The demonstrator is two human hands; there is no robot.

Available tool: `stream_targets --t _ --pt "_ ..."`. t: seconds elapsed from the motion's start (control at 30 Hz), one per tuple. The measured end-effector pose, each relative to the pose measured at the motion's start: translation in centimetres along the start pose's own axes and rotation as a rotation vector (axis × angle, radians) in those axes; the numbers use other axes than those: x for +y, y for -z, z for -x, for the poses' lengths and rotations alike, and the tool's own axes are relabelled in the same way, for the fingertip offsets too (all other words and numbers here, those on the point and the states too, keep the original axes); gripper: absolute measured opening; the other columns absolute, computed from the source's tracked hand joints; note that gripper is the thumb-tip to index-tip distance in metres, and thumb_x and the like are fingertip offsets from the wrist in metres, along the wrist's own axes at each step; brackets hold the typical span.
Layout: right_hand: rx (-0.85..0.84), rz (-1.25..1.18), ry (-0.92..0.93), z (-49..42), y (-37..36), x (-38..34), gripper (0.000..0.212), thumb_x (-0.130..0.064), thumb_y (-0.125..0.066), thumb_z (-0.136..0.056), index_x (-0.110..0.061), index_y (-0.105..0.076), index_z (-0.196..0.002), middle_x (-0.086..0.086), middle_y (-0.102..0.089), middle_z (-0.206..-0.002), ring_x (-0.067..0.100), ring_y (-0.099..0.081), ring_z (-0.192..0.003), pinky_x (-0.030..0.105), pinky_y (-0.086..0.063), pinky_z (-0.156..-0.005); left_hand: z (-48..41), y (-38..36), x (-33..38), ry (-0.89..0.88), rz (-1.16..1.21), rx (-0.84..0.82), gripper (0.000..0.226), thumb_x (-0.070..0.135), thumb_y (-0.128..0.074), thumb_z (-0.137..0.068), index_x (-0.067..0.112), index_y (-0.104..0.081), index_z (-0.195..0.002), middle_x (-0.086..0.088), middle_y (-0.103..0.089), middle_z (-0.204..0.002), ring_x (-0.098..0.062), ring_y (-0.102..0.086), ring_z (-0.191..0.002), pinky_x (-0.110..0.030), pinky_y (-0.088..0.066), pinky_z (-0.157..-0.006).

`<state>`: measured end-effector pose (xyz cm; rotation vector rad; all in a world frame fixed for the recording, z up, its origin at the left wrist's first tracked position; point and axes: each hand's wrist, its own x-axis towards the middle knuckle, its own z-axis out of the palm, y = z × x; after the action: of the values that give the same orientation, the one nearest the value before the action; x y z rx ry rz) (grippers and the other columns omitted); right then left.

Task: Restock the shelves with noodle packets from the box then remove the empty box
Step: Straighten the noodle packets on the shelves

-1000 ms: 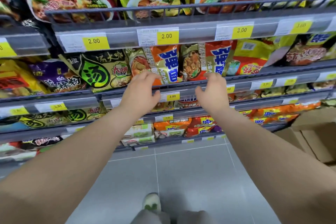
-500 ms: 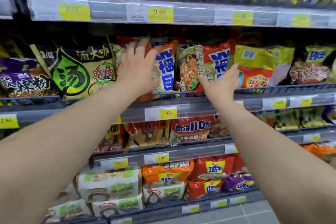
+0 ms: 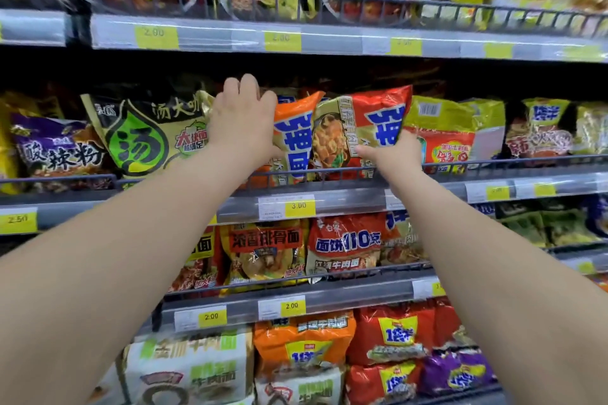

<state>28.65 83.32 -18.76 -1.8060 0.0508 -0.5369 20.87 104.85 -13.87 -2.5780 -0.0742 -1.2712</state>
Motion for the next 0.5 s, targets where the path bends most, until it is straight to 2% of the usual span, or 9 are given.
stream_targets --t 0.03,0.07,0.17,0.33,0.43,0.5 --pt "-0.006 -0.028 0.006 -0.7 -0.2 0.6 0.078 -0.057 -0.083 -0.035 -0.023 -0.058 -0.100 0.006 -0.060 -0.111 0.027 -0.059 -0.100 0.049 -0.052 -0.088 0.4 0.0 0.0 0.008 0.029 0.021 0.079 0.060 -0.078 -0.061 0.019 -0.049 -0.122 -0.009 -0.042 -0.115 -0.029 -0.040 -0.106 -0.039 -0.040 -0.088" --pt "-0.008 -0.062 0.014 -0.8 -0.3 0.9 0.069 -0.052 -0.085 -0.036 -0.024 -0.058 -0.094 0.005 -0.062 -0.107 0.025 -0.060 -0.095 0.047 -0.053 -0.085 0.8 -0.1 0.0 0.017 0.058 0.044 0.075 0.057 -0.078 -0.063 0.019 -0.049 -0.121 -0.008 -0.044 -0.115 -0.029 -0.042 -0.106 -0.040 -0.040 -0.087" --pt "-0.023 -0.156 0.046 1.1 0.1 -0.2 0.055 -0.023 -0.088 -0.059 -0.018 -0.055 -0.102 0.003 -0.064 -0.105 0.021 -0.062 -0.094 0.040 -0.053 -0.085 1.8 -0.1 -0.3 0.042 0.108 0.126 0.066 0.050 -0.077 -0.068 0.019 -0.050 -0.119 -0.006 -0.054 -0.111 -0.029 -0.050 -0.101 -0.040 -0.039 -0.083" --pt "0.040 -0.265 0.159 2.1 0.6 -0.2 0.047 -0.010 -0.077 -0.076 -0.024 -0.043 -0.105 -0.003 -0.059 -0.102 0.017 -0.057 -0.093 0.028 -0.041 -0.080 2.7 -0.4 -0.7 0.144 0.228 0.238 0.060 0.050 -0.079 -0.065 0.019 -0.055 -0.111 -0.004 -0.060 -0.104 -0.029 -0.053 -0.097 -0.040 -0.038 -0.082" --pt "0.172 -0.273 0.289 2.3 1.0 -1.1 0.044 -0.008 -0.074 -0.077 -0.030 -0.044 -0.101 -0.003 -0.058 -0.102 0.016 -0.056 -0.092 0.030 -0.045 -0.080 2.8 0.1 -0.9 0.308 0.396 0.259 0.062 0.056 -0.074 -0.069 0.021 -0.052 -0.115 -0.002 -0.057 -0.107 -0.027 -0.052 -0.101 -0.040 -0.038 -0.084" --pt "0.331 -0.161 0.393 2.5 1.4 -1.8 0.038 -0.012 -0.074 -0.076 -0.030 -0.048 -0.097 -0.002 -0.059 -0.098 0.023 -0.055 -0.095 0.042 -0.050 -0.082 2.8 0.4 -0.8 0.387 0.528 0.264 0.064 0.057 -0.073 -0.070 0.020 -0.049 -0.117 -0.002 -0.055 -0.108 -0.026 -0.050 -0.103 -0.041 -0.040 -0.087"
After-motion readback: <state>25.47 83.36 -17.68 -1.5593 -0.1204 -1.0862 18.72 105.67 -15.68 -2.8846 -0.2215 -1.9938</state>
